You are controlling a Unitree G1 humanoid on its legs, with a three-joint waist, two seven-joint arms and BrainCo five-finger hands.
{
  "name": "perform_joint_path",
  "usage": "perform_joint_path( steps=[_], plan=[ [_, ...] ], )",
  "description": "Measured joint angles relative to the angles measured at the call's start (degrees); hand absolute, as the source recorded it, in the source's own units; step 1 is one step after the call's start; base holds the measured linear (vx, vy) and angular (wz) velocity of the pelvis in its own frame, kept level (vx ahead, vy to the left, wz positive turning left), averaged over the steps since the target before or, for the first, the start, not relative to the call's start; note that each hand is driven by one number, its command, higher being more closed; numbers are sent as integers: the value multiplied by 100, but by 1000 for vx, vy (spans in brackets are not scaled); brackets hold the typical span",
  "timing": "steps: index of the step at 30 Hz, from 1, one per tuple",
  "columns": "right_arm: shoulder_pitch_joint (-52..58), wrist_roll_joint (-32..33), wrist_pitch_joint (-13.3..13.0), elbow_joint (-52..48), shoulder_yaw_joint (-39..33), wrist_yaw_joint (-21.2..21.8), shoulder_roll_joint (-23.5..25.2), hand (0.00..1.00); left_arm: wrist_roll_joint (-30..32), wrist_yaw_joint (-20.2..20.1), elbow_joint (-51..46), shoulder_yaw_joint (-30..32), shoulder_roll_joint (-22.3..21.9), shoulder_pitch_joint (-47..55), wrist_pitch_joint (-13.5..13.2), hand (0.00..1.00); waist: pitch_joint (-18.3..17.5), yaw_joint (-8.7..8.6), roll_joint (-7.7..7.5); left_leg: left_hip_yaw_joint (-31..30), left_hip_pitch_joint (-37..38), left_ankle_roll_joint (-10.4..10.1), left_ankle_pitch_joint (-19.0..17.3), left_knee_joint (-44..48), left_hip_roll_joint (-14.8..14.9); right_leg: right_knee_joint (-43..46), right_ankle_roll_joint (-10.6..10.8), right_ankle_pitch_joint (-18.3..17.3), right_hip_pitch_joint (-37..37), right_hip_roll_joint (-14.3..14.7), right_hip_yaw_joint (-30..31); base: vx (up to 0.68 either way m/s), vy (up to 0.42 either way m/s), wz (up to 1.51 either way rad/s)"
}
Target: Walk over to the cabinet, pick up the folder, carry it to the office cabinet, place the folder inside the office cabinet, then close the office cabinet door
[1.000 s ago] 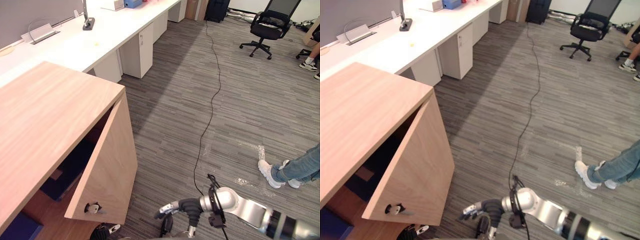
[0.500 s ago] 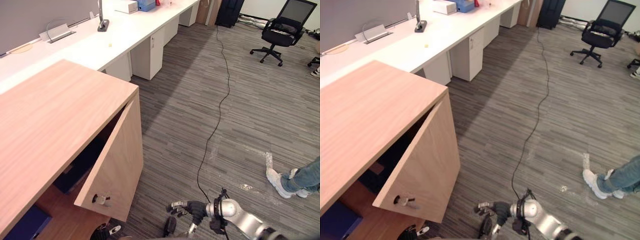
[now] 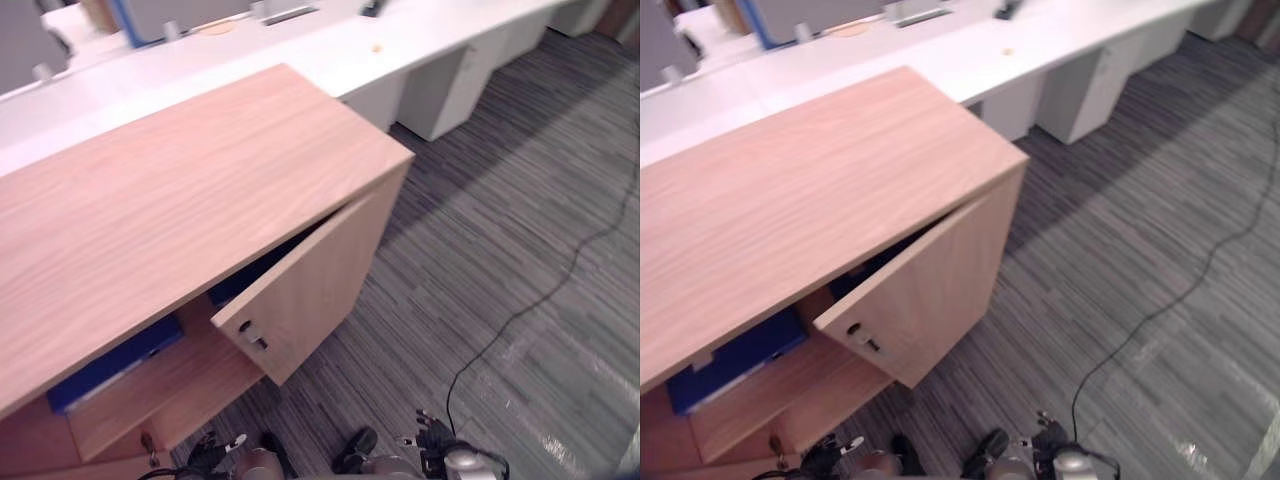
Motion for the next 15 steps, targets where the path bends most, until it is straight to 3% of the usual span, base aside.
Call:
perform_joint_path(
  steps=[3,6,9,11,13,15],
  plan=[
    [114,235,5,126,-602,-146,137,0,83,-2,88,-8,-10,35,33,0,-60,-60,2,-172,273,51,393,-900,-375,65,157,36,-2,-157,-165,26,177,33],
    [125,265,37,265,-1014,-190,182,0,76,-1,89,-3,-7,-63,33,0,-68,-91,14,-359,273,151,466,-1015,-496,166,201,71,31,-294,-367,46,84,37],
    [188,355,99,296,-1327,-280,246,0,3,3,89,-14,-10,-147,28,0,-95,-152,26,-642,382,188,446,-1020,-631,821,365,-183,143,-701,-600,89,129,51],
    [181,431,98,250,-1365,-294,243,0,2,10,99,-64,-9,-153,26,0,-90,-175,49,-810,426,243,412,-1026,-712,1517,325,-389,57,-1038,-450,74,180,44],
    [177,453,82,233,-1423,-313,245,0,3,42,199,-213,28,-147,9,0,-97,-172,66,-983,453,295,380,-1023,-756,2183,239,-495,-169,-1267,502,4,198,49],
    [177,606,64,226,-1423,-315,307,0,32,81,258,-381,112,-163,-20,0,-109,-191,27,-1419,425,324,384,-1001,-822,2429,376,-664,-390,-1249,2187,-27,114,86]
  ],
)
